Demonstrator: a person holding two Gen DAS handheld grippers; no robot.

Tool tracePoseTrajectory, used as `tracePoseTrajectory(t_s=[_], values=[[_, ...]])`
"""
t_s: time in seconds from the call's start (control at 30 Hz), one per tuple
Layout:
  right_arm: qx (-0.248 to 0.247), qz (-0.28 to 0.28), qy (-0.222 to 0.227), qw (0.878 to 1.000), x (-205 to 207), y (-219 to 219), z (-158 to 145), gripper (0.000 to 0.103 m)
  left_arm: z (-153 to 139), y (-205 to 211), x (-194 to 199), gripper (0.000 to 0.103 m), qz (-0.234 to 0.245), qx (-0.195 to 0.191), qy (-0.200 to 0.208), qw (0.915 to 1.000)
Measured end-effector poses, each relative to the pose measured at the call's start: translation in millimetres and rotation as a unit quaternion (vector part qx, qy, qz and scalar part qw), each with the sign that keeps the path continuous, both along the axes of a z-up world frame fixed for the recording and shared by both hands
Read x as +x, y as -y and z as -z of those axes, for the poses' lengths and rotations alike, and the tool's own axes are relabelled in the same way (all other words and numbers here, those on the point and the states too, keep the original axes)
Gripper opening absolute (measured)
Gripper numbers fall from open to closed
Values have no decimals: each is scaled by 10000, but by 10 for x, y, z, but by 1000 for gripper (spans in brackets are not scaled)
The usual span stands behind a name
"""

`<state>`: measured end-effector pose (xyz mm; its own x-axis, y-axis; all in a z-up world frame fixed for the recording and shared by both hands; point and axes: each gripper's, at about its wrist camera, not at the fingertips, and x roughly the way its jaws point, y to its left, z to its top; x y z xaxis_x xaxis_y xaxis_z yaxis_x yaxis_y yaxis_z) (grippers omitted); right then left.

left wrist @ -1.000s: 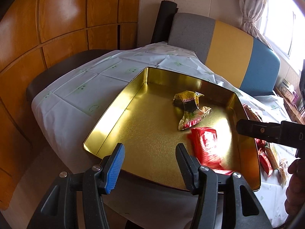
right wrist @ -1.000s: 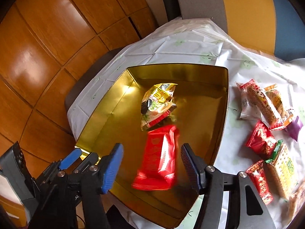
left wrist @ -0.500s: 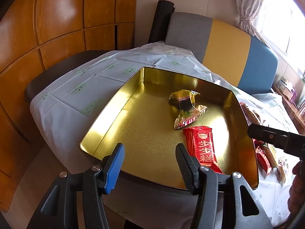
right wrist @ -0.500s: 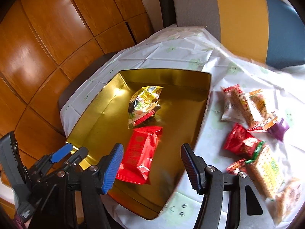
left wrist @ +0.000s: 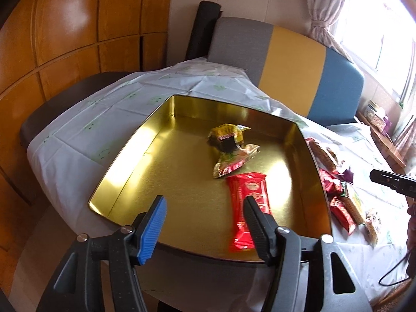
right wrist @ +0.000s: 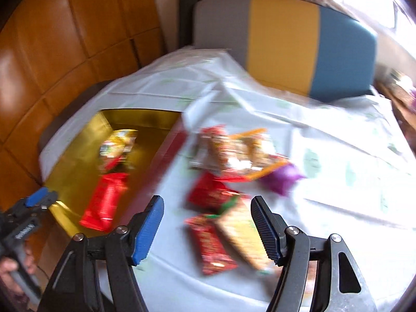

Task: Organize snacks
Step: 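Move the left tool back over the snack pile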

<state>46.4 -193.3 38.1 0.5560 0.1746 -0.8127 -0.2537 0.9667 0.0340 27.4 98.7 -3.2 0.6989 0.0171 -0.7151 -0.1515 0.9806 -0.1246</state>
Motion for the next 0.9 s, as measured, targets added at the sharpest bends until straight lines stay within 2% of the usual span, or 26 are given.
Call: tracePoseTrajectory(t_s=[0.07, 0.1, 0.23, 0.3, 0.37, 0.43, 0.53, 0.63, 0.7, 0.77, 0.9], values=[[-102, 204, -2, 9997, 46, 219, 8, 71, -45, 54, 12, 84, 172, -115, 67, 9998], [-147, 327, -1, 9994, 70, 334, 17, 73, -71, 81, 21, 87, 268, -172, 97, 9994], [-174, 787, -3, 9967, 160, 775, 113, 73, -198, 328, 56, 88, 799, -189, 194, 9964], [32, 1121, -94, 9936, 191, 1004, 200, 73, -263, 501, 54, 88, 1146, -110, 289, 9929], [132, 1444, -422, 9885, 258, 1164, 269, 73, -313, 702, 81, 102, 1463, 8, 283, 9888], [360, 1462, -405, 9878, 287, 1215, 233, 73, -346, 909, 132, 103, 1812, 29, 256, 9831], [543, 1143, -339, 9914, 276, 1135, 178, 73, -338, 1177, 200, 102, 2171, 164, 26, 9760], [590, 531, -608, 9950, 250, 884, 260, 77, -295, 1417, 249, 90, 2509, 267, -176, 9675], [392, 94, -736, 9965, 246, 682, 342, 78, -249, 1535, 261, 89, 2690, 318, -315, 9621], [168, -285, -825, 9960, 193, 501, 449, 84, -224, 1592, 237, 83, 2793, 295, -365, 9591], [-193, -728, -940, 9927, 160, 273, 622, 86, -153, 1645, 241, 78, 2822, 219, -508, 9577]])
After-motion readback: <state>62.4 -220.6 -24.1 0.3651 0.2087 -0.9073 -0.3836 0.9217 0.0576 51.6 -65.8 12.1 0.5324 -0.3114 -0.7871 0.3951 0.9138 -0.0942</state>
